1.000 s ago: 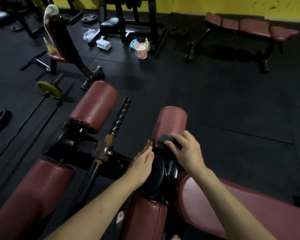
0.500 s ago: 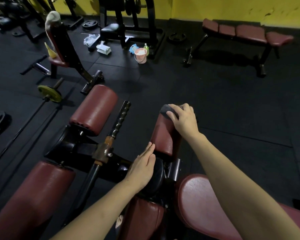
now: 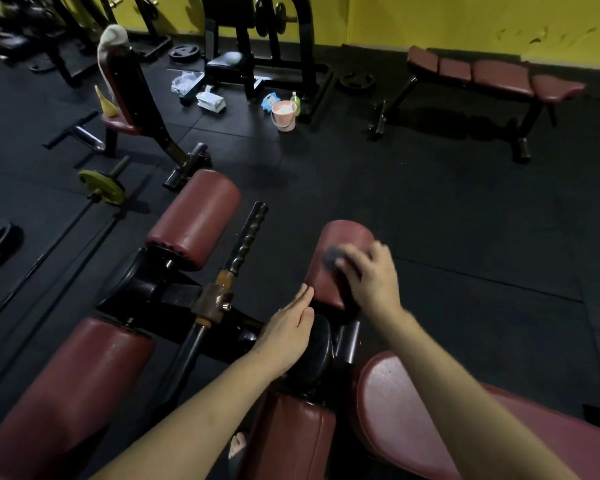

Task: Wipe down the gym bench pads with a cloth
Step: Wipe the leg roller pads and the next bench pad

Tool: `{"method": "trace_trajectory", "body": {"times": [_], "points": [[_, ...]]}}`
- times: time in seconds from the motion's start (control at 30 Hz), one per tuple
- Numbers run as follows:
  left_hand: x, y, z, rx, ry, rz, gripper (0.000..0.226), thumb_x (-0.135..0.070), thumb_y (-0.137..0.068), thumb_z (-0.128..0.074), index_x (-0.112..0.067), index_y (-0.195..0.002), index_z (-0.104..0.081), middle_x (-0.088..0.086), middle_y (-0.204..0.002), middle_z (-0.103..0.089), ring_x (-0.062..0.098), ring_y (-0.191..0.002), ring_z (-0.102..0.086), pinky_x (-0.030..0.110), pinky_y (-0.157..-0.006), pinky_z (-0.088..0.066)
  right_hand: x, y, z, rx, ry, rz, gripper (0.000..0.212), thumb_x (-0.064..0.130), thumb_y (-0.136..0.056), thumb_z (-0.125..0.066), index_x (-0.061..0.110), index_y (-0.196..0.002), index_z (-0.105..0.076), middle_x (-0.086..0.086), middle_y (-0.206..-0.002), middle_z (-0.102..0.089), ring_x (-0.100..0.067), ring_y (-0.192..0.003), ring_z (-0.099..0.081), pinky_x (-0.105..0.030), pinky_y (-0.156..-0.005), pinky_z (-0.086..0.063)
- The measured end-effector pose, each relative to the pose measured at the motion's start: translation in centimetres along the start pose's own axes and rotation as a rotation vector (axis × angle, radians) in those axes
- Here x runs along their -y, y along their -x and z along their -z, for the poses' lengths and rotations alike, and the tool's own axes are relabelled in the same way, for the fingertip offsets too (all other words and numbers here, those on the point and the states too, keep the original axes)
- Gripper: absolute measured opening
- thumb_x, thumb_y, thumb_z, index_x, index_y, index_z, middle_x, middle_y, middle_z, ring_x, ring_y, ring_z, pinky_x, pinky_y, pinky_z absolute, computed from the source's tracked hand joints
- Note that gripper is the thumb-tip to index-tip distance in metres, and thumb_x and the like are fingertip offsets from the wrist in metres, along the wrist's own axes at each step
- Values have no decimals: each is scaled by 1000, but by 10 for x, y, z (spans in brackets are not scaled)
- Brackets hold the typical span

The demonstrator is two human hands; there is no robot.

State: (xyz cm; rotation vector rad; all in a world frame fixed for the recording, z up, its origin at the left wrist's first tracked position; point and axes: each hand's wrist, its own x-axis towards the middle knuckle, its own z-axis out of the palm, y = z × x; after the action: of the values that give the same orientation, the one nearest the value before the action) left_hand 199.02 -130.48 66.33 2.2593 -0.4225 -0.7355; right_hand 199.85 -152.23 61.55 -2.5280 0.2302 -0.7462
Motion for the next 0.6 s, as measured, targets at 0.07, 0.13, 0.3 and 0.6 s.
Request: {"method": "trace_trajectory", "body": {"times": [0.07, 0.13, 0.3, 0.6], "points": [[0, 2, 0, 11, -108, -37, 54, -29, -111, -33, -30, -163, -18, -24, -165, -3, -8, -150, -5, 24, -126, -1, -10, -44, -6, -27, 1, -154, 36, 50, -101, -53, 28, -125, -69, -6, -97, -50, -27, -94, -50, -50, -77, -53], [-1, 6, -4, -18, -167, -96, 58, -23, -110, -34, -28, -164, -13, -23, -165, 2, -8, -151, 1, 23, -126, 3, -10, -57, -11, -39, 4, -255, 34, 47, -102, -55, 28, -127, -67, -5, -101, -52, -25, -98, -51, -52, -81, -53], [-5, 7, -11, -12, -160, -105, 62, -21, -109, -34, -28, -164, -8, -20, -168, 3, -11, -150, 2, 26, -127, 2, 18, 20, 5, -67, -114, -249, 32, 37, -100, -62, 26, -130, -68, -2, -95, -46, -18, -90, -47, -35, -78, -49], [-6, 0, 3, 9, -137, 13, 57, -25, -110, -32, -31, -164, -15, -20, -169, -3, 4, -155, -8, 27, -128, -6, -13, -55, -9, -76, -44, -219, 36, 50, -100, -55, 29, -126, -69, -4, -100, -49, -25, -97, -50, -51, -79, -53]]}}
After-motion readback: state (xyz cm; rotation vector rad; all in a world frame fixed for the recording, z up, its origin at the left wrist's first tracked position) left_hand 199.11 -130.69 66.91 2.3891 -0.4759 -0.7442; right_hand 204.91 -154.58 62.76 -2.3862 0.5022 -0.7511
